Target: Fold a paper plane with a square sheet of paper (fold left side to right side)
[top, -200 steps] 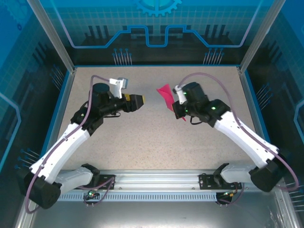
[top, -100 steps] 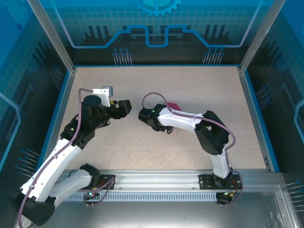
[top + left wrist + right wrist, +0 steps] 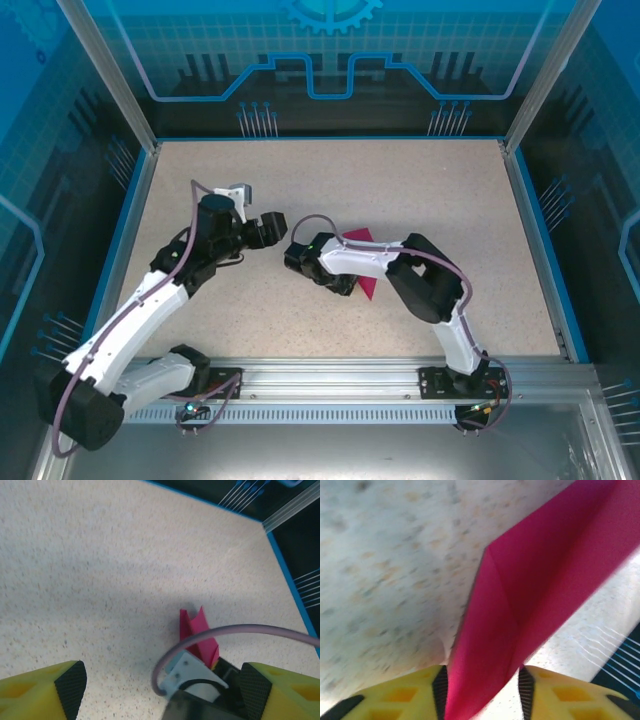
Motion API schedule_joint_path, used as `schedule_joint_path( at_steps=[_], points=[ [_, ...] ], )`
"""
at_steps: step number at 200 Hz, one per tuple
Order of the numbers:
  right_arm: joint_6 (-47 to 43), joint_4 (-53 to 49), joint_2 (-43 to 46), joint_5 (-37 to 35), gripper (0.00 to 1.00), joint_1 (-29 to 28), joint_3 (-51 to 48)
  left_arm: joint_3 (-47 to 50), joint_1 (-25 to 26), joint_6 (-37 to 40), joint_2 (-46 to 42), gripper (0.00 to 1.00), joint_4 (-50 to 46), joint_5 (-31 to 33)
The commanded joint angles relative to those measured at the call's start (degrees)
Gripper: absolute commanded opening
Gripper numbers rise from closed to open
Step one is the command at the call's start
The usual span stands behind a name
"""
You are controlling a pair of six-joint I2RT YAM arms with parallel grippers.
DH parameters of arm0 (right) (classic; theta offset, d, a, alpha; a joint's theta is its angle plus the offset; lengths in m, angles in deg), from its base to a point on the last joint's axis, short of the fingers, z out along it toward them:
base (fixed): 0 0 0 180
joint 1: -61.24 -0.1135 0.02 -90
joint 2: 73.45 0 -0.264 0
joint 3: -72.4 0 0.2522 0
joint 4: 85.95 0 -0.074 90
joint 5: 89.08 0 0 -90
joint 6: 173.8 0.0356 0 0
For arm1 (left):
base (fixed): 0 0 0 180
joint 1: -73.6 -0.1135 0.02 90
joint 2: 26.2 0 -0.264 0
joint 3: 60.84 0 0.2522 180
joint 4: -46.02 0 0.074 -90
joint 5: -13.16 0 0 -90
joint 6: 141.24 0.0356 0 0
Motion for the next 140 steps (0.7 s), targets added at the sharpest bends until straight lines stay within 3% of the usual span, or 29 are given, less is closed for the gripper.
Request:
schedule_joint_path(
  at_steps=[1,37,88,140],
  points=[
    [1.34,1.84,8.95,10.2,0.6,0.51,-2.25,1.05,-0.93,-4.02,3.34,0.84,4.13,-6.21],
    [1.48,9.05,25.17,22.34,0.79,4.67,-11.99,1.46,-1.02,-8.02,11.25,0.83,10.32,-14.52],
    [2.67,24.82,45.23,40.04,0.99,20.86,-27.14,1.32,1.54,-14.05,27.51,0.76,27.54,-27.08],
    [9.21,39.15,56.02,58.49,0.99,37.82,-40.02,-7.62,5.74,-16.41,44.96,0.71,33.21,-30.04]
  ],
)
